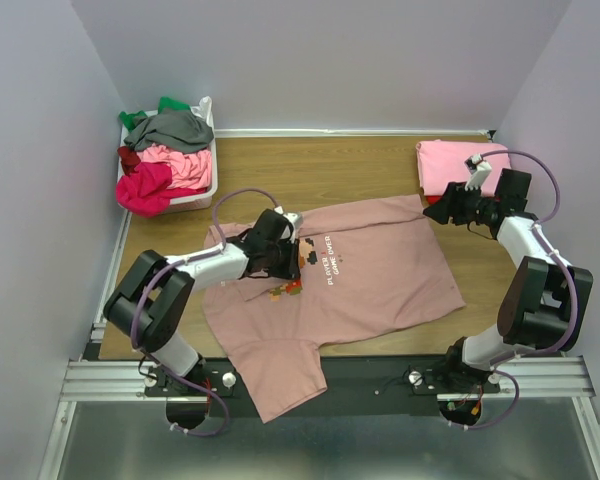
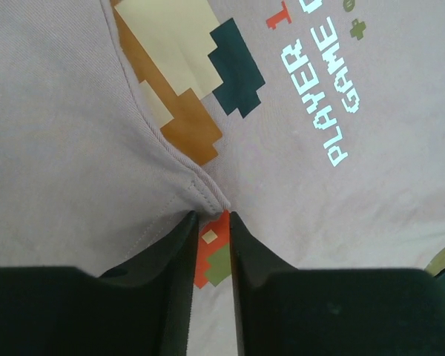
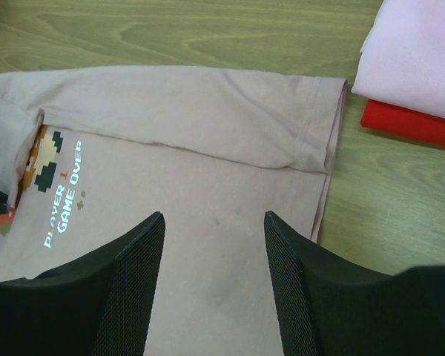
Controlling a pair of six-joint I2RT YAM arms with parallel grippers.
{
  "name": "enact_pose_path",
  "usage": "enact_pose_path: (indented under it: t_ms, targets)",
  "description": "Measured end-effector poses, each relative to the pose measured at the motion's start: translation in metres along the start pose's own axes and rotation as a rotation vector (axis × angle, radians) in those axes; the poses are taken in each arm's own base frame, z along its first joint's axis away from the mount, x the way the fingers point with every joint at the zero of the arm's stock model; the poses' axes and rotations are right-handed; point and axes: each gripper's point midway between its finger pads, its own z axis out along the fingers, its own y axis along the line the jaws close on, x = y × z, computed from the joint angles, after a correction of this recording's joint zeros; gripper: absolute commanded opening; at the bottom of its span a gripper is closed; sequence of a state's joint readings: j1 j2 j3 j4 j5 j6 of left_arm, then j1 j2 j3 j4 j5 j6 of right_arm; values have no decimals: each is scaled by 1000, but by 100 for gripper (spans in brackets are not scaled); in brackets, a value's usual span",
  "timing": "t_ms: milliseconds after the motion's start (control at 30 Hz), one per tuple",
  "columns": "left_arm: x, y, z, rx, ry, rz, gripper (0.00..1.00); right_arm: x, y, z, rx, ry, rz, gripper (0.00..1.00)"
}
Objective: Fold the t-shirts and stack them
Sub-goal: Fold the tshirt
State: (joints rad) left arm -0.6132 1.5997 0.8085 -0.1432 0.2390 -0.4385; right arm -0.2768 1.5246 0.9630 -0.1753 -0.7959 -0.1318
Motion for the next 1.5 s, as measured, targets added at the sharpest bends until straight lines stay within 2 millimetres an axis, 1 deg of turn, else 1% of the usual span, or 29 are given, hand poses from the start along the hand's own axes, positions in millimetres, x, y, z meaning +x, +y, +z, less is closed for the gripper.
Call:
enact_pose_path:
  t_ms: [33, 67, 133, 167, 200, 233, 267, 300, 333, 367, 400, 433, 500, 533, 567, 600, 667, 767, 867, 933, 1000, 1033, 1100, 1267, 1333, 1400, 1433, 1467, 1500]
  targets:
    - [-4, 0, -3, -7, -16, 1, 42, 0, 0, 0, 0, 0, 0, 63]
    - [-7, -1, -6, -13, -33, 3, 47, 0, 0, 0, -1, 0, 0, 63]
    - [-21, 1, -18, -48, -97, 3, 59, 1, 0, 0, -3, 1, 1, 63]
    - [-35, -2, -34, -60, -166, 3, 62, 1, 0, 1, -6, 2, 2, 63]
    - [-54, -6, -54, -64, -254, 3, 64, 2, 0, 1, -7, 5, 3, 63]
    - [-64, -7, -66, -68, -305, 2, 64, 3, 0, 2, -9, 8, 3, 63]
    - [-78, -8, -85, -63, -382, -9, 64, 5, 0, 2, -12, 12, 5, 63]
    - [-99, -3, -114, -62, -499, -36, 64, 7, -1, 3, -14, 18, 8, 63]
    - [-113, 7, -133, -70, -582, -73, 64, 8, -1, 3, -17, 23, 9, 63]
    - [-122, 25, -148, -92, -654, -116, 64, 10, 0, 4, -20, 29, 13, 63]
    - [-124, 49, -159, -134, -701, -178, 64, 12, 0, 4, -25, 33, 14, 63]
    - [-121, 69, -163, -172, -726, -231, 65, 13, 1, 4, -27, 37, 16, 63]
    - [-105, 124, -169, -293, -750, -385, 65, 14, 2, 4, -33, 42, 21, 63]
    - [-92, 145, -165, -341, -734, -456, 65, 15, 2, 3, -36, 44, 20, 63]
    - [-83, 157, -162, -369, -720, -496, 65, 15, 3, 3, -39, 45, 21, 63]
    - [-71, 167, -157, -394, -697, -541, 65, 16, 3, 3, -41, 48, 22, 63]
    - [-62, 178, -153, -418, -686, -592, 65, 18, 3, 4, -45, 53, 25, 63]
    - [-67, 189, -154, -438, -707, -629, 64, 19, 4, 4, -49, 57, 26, 63]
    - [-70, 203, -138, -456, -675, -657, 62, 19, 5, 4, -54, 56, 23, 63]
    - [-68, 210, -125, -466, -639, -672, 57, 18, 5, 4, -57, 55, 23, 63]
    - [-65, 215, -115, -474, -608, -684, 56, 17, 6, 4, -59, 53, 21, 63]
    - [-66, 217, -113, -475, -604, -687, 55, 17, 6, 4, -61, 52, 18, 63]
    - [-68, 221, -106, -480, -591, -691, 54, 15, 6, 4, -63, 50, 14, 63]
    - [-77, 232, -98, -486, -590, -690, 45, 15, 7, 3, -68, 50, 13, 64]
    - [-76, 237, -95, -493, -588, -694, 41, 15, 7, 3, -68, 51, 13, 64]
    - [-71, 243, -89, -503, -568, -700, 36, 15, 7, 3, -69, 52, 14, 64]
    - [-69, 244, -87, -507, -559, -702, 32, 16, 7, 3, -69, 52, 15, 64]
    - [-70, 245, -86, -506, -562, -700, 31, 16, 7, 3, -70, 54, 17, 64]
    - [-70, 246, -85, -507, -562, -696, 28, 16, 8, 3, -71, 55, 18, 64]
